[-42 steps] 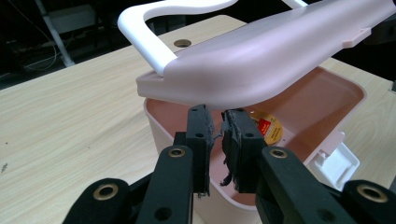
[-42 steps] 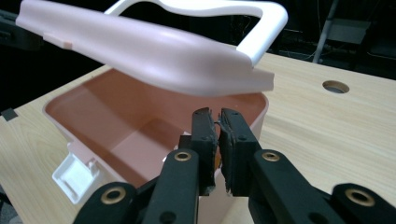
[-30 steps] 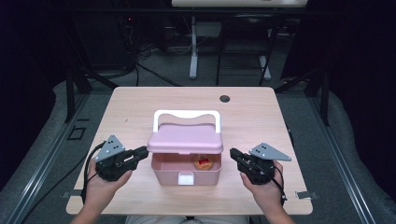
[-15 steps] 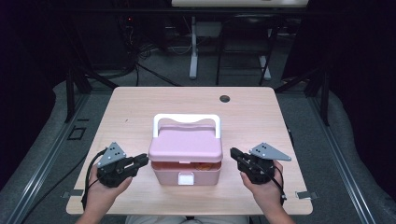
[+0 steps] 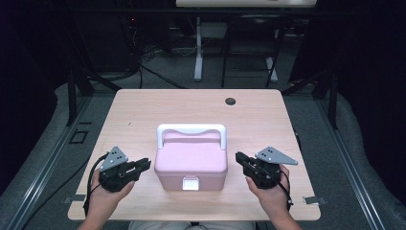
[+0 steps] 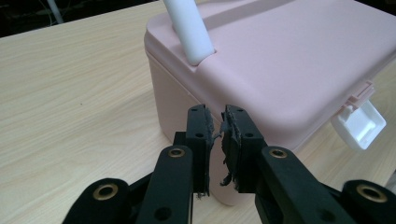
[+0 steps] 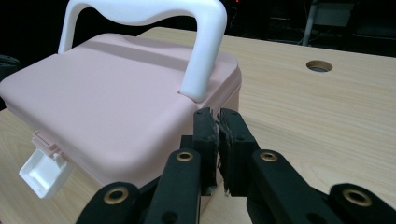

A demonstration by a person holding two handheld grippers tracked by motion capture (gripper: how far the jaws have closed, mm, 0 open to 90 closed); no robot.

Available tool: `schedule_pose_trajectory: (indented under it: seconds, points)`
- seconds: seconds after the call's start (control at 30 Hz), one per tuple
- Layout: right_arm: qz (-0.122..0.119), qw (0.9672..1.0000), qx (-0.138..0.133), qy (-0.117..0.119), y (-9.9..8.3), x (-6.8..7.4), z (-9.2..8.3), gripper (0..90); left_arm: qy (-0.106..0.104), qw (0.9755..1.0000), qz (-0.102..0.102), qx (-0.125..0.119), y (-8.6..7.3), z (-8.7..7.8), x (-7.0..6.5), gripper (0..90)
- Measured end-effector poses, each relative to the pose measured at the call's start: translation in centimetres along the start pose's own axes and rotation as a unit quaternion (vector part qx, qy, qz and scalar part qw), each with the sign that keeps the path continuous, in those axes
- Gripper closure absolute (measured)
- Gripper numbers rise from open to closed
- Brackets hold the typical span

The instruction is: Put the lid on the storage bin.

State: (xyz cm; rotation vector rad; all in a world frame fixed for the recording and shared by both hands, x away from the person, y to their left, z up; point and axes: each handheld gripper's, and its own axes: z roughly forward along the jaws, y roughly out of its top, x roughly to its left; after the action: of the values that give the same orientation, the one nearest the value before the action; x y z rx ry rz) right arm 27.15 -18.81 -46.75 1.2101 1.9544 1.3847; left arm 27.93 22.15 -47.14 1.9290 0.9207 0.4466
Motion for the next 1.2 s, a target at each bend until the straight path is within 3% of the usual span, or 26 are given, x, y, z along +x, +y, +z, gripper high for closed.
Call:
schedule_pose_trajectory:
  seconds: [0.57, 1.2]
  points:
    - [0.012, 0.9997, 0.011, -0.020, -1.1, -1.7, 0.9, 82.3, 0.019, 0.9992, -0.035, -0.007, -1.2, 0.9, 2.5, 65.8]
    - [0.002, 0.9992, 0.026, -0.032, -2.5, -2.8, 2.1, 72.5, 0.038, 0.9984, -0.043, 0.005, -2.6, 2.7, 4.0, 53.7]
